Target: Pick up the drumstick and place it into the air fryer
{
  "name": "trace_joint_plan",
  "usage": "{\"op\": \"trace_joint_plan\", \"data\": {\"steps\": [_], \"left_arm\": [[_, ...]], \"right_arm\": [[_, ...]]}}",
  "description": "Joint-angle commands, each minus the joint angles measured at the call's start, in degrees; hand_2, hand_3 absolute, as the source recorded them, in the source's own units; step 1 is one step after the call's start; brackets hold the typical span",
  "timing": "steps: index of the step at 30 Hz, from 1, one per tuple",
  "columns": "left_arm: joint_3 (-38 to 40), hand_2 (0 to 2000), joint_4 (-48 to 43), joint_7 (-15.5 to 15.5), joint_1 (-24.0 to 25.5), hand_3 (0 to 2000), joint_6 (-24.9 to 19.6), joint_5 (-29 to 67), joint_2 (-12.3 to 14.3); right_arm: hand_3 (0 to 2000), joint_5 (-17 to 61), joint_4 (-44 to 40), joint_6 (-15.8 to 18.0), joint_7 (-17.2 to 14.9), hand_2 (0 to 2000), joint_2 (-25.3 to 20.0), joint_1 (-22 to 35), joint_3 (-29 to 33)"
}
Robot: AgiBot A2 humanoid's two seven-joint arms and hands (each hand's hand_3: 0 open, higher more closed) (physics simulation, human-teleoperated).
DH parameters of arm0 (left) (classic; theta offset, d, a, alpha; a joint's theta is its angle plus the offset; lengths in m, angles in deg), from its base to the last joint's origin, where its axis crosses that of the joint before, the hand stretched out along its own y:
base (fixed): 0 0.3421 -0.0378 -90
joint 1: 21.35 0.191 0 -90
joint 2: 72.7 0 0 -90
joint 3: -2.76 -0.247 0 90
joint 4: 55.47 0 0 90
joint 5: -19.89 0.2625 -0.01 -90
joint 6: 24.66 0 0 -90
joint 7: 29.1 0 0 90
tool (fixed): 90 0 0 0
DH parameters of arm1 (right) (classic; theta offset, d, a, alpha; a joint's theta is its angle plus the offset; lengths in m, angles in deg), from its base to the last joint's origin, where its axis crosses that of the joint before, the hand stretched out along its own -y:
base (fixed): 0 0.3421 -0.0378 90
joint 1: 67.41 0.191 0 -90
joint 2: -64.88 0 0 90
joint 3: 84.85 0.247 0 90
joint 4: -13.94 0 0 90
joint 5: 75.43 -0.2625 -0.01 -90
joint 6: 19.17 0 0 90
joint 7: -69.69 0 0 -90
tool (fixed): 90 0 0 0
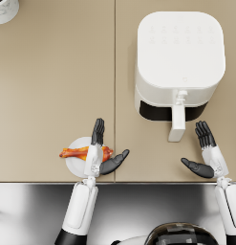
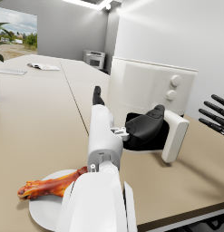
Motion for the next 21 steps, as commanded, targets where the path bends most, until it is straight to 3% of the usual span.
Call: {"op": "trace_joint_plan", "data": {"steps": [1, 21], "left_arm": [[0.00, 0, 0.00, 0.00, 0.00, 0, 0.00, 0.00, 0.00], [-1.72, 0, 0.93, 0.00, -0.10, 0, 0.00, 0.00, 0.06]], "right_arm": [[0, 0.00, 0.00, 0.00, 0.00, 0, 0.00, 0.00, 0.00], [0, 0.00, -0.93, 0.00, 0.00, 0, -0.06, 0.11, -1.72]]}}
